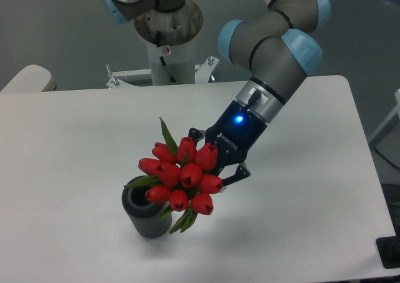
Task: Insert the flowers into the vase
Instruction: 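Lift the red tulip bouquet up out of the grey vase with the gripper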
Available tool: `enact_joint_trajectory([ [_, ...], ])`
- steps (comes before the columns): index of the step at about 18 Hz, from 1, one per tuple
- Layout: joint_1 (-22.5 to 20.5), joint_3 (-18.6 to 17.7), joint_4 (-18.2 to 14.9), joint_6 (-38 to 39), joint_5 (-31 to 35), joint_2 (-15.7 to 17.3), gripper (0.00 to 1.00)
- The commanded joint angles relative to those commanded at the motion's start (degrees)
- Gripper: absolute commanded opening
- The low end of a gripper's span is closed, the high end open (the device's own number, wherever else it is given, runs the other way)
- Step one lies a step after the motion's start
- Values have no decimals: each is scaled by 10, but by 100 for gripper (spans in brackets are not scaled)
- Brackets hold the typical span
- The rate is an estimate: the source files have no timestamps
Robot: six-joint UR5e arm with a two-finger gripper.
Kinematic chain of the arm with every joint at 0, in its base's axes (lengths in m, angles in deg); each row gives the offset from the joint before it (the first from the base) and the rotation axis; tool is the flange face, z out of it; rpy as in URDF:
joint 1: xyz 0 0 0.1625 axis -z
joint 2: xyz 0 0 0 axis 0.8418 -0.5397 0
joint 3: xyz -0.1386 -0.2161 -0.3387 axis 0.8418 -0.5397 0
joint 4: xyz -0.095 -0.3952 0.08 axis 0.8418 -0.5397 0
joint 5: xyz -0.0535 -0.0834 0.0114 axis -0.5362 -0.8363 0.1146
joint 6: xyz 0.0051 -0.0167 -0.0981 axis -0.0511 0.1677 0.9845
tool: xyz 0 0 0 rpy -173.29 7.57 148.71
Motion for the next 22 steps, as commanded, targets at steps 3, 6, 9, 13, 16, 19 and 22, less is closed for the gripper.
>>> enact_joint_trajectory([
  [3, 2, -10, 23, 0, 0, 0, 21],
  [6, 4, -15, 25, 1, 0, 1, 22],
  [9, 4, -9, 25, 4, 1, 0, 22],
  [13, 15, -3, 32, 6, 0, -3, 22],
  [16, 13, -4, 32, 9, 0, -3, 22],
  [19, 10, -4, 34, 10, -8, -3, 21],
  [22, 10, 3, 34, 10, -11, -4, 21],
])
